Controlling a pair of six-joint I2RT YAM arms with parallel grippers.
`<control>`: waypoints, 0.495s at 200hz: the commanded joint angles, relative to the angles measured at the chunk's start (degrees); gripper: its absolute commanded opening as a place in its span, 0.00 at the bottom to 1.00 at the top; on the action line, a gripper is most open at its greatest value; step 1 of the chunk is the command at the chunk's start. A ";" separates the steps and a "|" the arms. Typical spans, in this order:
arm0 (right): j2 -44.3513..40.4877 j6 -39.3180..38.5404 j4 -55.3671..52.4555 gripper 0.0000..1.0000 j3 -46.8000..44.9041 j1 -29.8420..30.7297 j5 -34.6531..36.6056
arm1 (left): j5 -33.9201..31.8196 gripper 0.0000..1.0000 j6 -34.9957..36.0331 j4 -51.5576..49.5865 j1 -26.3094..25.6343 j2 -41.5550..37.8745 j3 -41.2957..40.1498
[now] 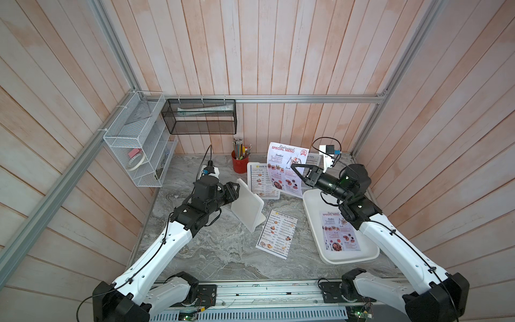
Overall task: Replace the menus in the menu holders
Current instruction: Pick up the menu from the storage box.
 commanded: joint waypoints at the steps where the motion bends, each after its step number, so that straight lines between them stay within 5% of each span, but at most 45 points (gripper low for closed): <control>1: 1.67 -5.46 -4.64 0.04 4.18 3.83 6.43 | -3.05 0.55 3.02 -1.37 2.65 1.22 -3.10; 49: 6.31 -9.00 -8.53 0.04 10.56 10.63 13.85 | -1.49 0.43 6.18 4.91 4.61 8.38 -3.29; 99: 7.76 -11.15 -11.99 0.03 13.94 13.73 20.25 | -0.79 0.42 8.06 10.00 4.60 15.89 -0.34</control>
